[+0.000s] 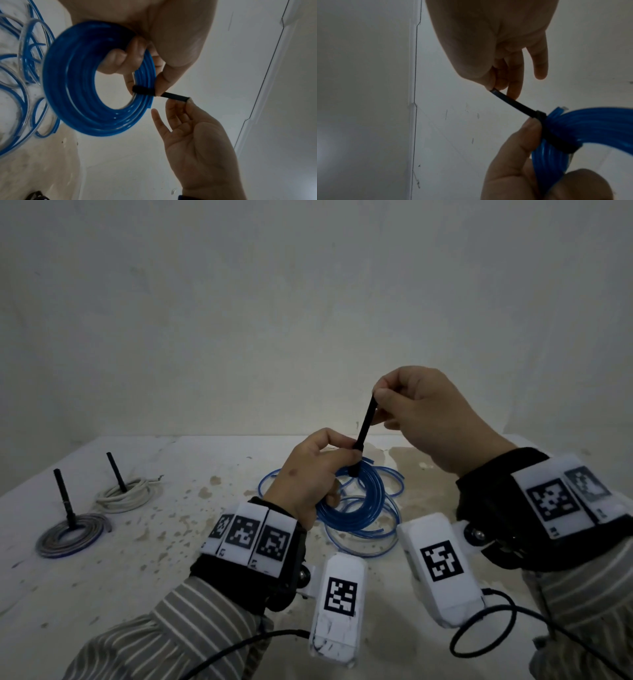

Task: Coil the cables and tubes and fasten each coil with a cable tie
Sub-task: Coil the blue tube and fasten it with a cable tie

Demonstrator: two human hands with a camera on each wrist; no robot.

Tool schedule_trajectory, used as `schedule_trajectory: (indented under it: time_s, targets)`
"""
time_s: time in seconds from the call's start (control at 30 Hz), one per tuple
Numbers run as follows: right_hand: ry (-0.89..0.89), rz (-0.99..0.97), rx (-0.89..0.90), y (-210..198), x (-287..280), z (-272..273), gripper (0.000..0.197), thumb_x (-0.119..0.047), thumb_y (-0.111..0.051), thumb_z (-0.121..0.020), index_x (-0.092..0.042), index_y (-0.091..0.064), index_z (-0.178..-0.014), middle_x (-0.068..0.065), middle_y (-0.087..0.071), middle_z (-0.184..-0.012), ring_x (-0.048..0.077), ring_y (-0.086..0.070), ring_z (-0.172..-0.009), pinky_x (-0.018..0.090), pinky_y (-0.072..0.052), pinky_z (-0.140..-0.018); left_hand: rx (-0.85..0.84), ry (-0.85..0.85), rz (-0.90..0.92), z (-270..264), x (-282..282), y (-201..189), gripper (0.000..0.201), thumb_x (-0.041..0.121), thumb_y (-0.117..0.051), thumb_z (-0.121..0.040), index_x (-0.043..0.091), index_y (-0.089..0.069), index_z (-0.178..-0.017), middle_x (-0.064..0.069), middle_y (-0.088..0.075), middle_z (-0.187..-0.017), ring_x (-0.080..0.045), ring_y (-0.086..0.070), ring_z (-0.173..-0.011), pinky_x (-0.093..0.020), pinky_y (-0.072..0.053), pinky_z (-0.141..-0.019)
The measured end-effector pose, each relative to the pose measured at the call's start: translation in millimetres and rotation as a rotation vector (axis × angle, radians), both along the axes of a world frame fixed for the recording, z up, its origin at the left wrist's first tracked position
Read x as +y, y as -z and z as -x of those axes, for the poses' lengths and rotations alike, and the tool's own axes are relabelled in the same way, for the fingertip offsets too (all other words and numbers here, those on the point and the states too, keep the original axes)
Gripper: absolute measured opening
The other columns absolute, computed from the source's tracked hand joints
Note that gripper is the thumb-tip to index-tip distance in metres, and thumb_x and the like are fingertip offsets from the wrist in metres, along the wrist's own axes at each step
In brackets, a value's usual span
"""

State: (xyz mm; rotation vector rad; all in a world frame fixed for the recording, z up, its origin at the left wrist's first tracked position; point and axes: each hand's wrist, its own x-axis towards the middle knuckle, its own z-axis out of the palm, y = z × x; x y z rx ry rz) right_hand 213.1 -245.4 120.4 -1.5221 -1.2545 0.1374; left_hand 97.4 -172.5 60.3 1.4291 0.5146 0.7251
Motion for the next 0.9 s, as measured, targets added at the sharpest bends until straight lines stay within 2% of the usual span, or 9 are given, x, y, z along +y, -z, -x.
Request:
schedule_trajectory:
  time_s: [0.07, 0.2, 0.27, 0.3, 0.4, 0.53, 0.63, 0.77, 0.9]
  targets:
    - [-0.027, -0.019, 0.018, 2, -1, 2, 0.019, -0.007, -0.05, -0.092, -0.017, -0.055, -0.076, 0.007, -0.067, -0.084, 0.002, -0.065, -0.06, 0.014, -0.048, -0.059, -0.009, -0.025, 0.022, 0, 1, 1, 0.014, 0.007, -0.054, -0.089, 0.015, -0.053, -0.077, -0.006, -0.058, -0.066, -0.009, -0.024, -0.032, -0.018, -0.025, -0.036]
    - [-0.154, 0.084, 0.035, 13, -4, 5, 0.012, -0.017, -0.05, -0.093, -0.022, -0.059, -0.1, 0.007, -0.068, -0.1, 0.012, -0.064, -0.087, 0.034, -0.053, -0.075, -0.017, -0.082, 0.072, 4, 3, 8, 0.017, 0.011, -0.055, -0.09, 0.016, -0.052, -0.074, -0.005, -0.057, -0.067, -0.008, -0.025, -0.032, -0.017, -0.025, -0.036]
    - [-0.24, 0.171, 0.028, 24, -6, 7, 0.021, -0.023, -0.045, -0.095, -0.023, -0.058, -0.112, 0.005, -0.065, -0.111, 0.007, -0.06, -0.094, 0.03, -0.051, -0.079, -0.013, -0.097, 0.083, 5, 2, 9, 0.02, 0.014, -0.054, -0.091, 0.015, -0.05, -0.072, -0.005, -0.056, -0.067, -0.009, -0.025, -0.032, -0.018, -0.025, -0.036]
    - [-0.283, 0.183, 0.021, 28, -6, 9, 0.024, -0.024, -0.042, -0.096, -0.021, -0.058, -0.114, 0.003, -0.064, -0.111, 0.002, -0.059, -0.094, 0.021, -0.05, -0.077, -0.013, -0.105, 0.082, 6, 3, 8, 0.022, 0.016, -0.053, -0.092, 0.015, -0.049, -0.071, -0.005, -0.056, -0.067, -0.009, -0.026, -0.033, -0.018, -0.025, -0.036]
    - [-0.342, 0.161, -0.047, 33, -6, 15, 0.026, -0.019, -0.036, -0.099, -0.014, -0.058, -0.113, 0.001, -0.063, -0.109, -0.002, -0.057, -0.093, 0.007, -0.042, -0.074, -0.028, -0.121, 0.084, 7, 4, 5, 0.027, 0.02, -0.053, -0.093, 0.016, -0.047, -0.067, -0.004, -0.054, -0.066, -0.01, -0.027, -0.034, -0.018, -0.025, -0.036]
    - [-0.223, 0.065, -0.172, 32, -1, 14, 0.025, -0.016, -0.037, -0.098, -0.017, -0.059, -0.084, 0.002, -0.065, -0.087, 0.013, -0.059, -0.086, 0.021, -0.046, -0.078, -0.002, -0.043, 0.046, 7, 0, 1, 0.012, 0.017, -0.055, -0.091, 0.017, -0.057, -0.079, -0.001, -0.053, -0.063, -0.009, -0.024, -0.034, -0.016, -0.024, -0.035]
    - [-0.202, 0.066, 0.066, 25, 1, 15, 0.031, -0.011, -0.036, -0.098, -0.013, -0.05, -0.07, 0.002, -0.058, -0.066, 0.006, -0.053, -0.062, 0.014, -0.041, -0.06, 0.014, 0.026, 0.004, 5, -7, -2, 0.012, 0.012, -0.055, -0.09, 0.017, -0.064, -0.084, 0.004, -0.057, -0.059, -0.007, -0.022, -0.033, -0.017, -0.023, -0.035]
    - [-0.174, 0.042, 0.494, 8, 5, 15, 0.03, -0.014, -0.037, -0.095, -0.015, -0.045, -0.066, -0.006, -0.043, -0.045, 0.015, -0.054, -0.059, 0.031, -0.037, -0.065, 0.017, 0.056, 0.014, 2, -12, -12, 0.016, 0.012, -0.054, -0.091, 0.013, -0.062, -0.077, -0.002, -0.055, -0.062, -0.006, -0.02, -0.032, -0.016, -0.022, -0.034]
    - [-0.091, 0.135, 0.652, -4, 9, 15, 0.028, -0.013, -0.037, -0.093, -0.017, -0.042, -0.066, -0.009, -0.036, -0.036, 0.012, -0.046, -0.048, 0.027, -0.033, -0.055, 0.011, 0.061, 0.014, 1, -16, -14, 0.019, 0.011, -0.053, -0.091, 0.013, -0.058, -0.073, 0.005, -0.056, -0.048, -0.006, -0.021, -0.031, -0.014, -0.023, -0.034]
